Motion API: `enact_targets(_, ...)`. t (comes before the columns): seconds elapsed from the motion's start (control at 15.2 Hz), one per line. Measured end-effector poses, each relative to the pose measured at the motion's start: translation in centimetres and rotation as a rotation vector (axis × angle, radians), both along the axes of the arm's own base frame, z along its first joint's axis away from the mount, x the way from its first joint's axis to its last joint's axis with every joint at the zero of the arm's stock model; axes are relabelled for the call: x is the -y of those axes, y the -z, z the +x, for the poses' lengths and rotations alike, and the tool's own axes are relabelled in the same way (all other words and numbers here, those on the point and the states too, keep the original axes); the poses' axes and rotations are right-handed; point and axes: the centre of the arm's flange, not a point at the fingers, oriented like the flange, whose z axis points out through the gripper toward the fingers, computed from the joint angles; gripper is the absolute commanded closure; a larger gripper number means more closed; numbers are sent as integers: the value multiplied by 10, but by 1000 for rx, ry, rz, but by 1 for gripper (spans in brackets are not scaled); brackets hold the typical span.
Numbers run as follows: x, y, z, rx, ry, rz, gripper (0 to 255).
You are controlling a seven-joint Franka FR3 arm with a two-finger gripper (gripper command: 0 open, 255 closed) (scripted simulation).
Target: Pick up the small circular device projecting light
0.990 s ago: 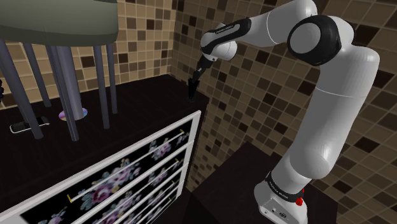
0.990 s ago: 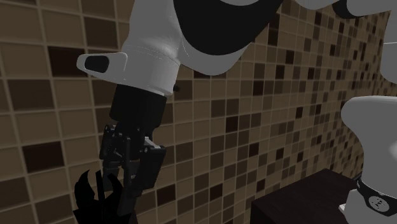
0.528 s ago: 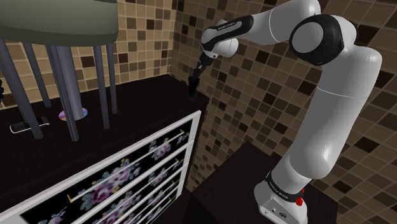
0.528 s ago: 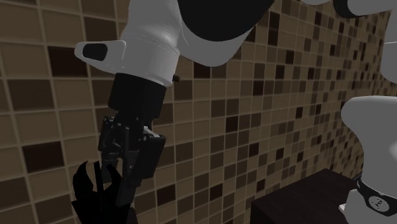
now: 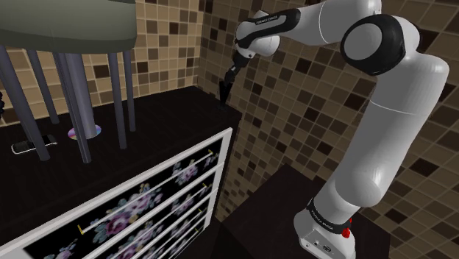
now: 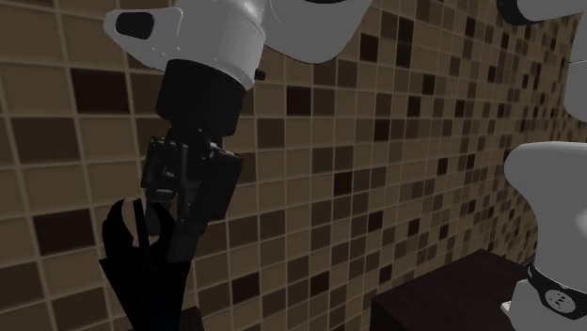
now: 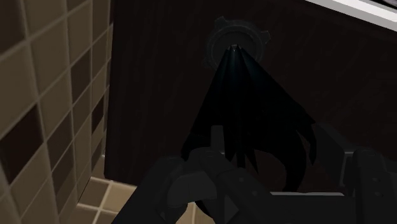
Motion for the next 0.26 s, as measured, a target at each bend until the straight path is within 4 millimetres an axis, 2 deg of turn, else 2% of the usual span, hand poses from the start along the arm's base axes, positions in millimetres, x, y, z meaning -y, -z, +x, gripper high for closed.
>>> enact_targets(0.26,1,-19,1,0,0,0,255)
